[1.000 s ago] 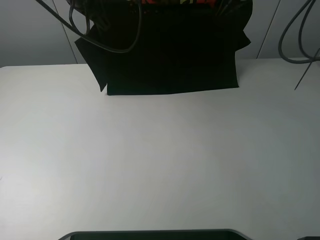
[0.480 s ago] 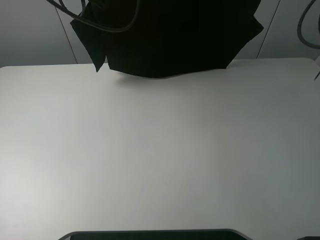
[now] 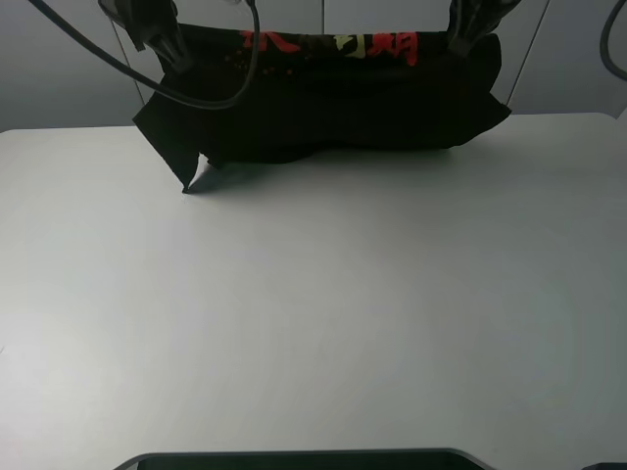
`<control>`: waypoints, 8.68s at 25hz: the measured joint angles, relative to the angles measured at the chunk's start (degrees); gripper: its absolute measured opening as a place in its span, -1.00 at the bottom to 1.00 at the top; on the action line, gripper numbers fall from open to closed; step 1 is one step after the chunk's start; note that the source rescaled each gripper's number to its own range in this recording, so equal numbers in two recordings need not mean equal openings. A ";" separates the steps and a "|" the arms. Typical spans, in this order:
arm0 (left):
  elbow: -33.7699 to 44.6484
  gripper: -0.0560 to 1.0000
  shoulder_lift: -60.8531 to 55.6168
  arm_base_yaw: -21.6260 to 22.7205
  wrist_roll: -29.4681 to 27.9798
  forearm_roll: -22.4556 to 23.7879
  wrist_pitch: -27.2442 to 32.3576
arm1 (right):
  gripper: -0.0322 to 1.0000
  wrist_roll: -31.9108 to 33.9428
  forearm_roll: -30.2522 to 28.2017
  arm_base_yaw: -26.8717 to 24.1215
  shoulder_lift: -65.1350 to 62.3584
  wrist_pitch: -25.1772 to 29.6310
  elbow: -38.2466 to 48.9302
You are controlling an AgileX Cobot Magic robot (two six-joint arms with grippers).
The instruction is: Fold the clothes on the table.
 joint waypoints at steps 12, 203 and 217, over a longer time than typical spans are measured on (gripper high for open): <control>12.02 -0.89 -5.97 0.00 5.25 -9.98 2.22 | -0.94 -3.58 7.09 0.00 -7.58 5.92 13.17; 16.78 0.89 11.46 17.26 -8.46 -32.95 -6.37 | -0.69 37.60 30.70 -2.60 -3.07 -2.56 18.86; 16.78 0.89 11.46 17.26 -8.46 -32.95 -6.37 | -0.69 27.22 50.85 1.46 1.54 -5.58 18.86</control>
